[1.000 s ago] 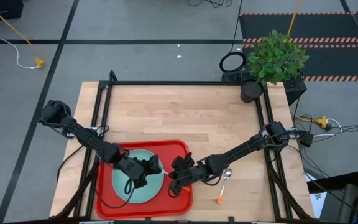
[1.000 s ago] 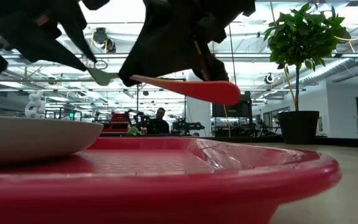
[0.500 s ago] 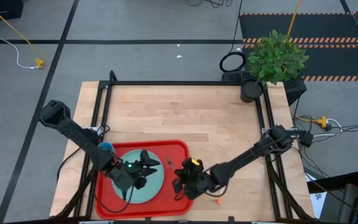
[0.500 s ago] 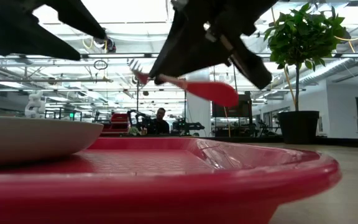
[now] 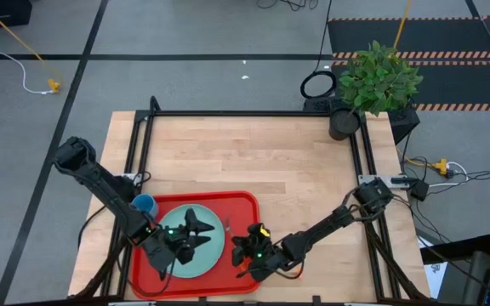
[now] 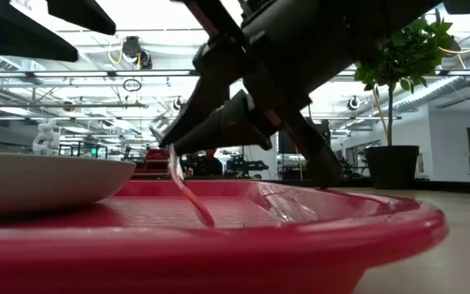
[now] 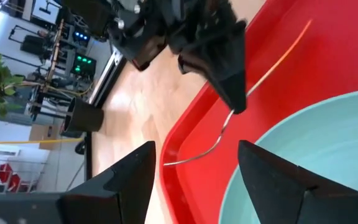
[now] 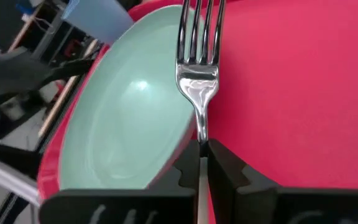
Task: Pick and place plate/cup/fork/spoon on tray
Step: Put the orange fork on the tray
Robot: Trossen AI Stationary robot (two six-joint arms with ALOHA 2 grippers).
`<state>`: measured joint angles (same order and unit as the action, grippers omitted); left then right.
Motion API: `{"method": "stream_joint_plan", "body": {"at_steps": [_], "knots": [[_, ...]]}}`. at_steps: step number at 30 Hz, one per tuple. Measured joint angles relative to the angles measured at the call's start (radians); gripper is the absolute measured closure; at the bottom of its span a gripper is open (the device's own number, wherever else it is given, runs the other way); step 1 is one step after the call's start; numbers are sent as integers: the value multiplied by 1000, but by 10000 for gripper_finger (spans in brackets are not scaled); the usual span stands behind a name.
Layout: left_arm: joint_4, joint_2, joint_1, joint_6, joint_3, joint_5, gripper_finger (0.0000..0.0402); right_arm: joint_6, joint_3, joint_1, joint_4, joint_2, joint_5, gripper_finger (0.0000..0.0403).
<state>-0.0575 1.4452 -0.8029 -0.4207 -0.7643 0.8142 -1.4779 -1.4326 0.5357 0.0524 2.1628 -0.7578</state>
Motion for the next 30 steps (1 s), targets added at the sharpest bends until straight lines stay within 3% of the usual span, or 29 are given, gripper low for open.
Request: {"method": "stream_joint_plan", "body": {"at_steps": [8,22,30], "knots": [[-1,0,-30,60,0,0,172,-11,0,-29,-27,0,-5,401],[-2,0,-37,66,0,0,172,-73,0,-46,-95,0,35,355],[-16,0,-40,104,0,0,172,51,0,-50,-74,-19,55,354]]}}
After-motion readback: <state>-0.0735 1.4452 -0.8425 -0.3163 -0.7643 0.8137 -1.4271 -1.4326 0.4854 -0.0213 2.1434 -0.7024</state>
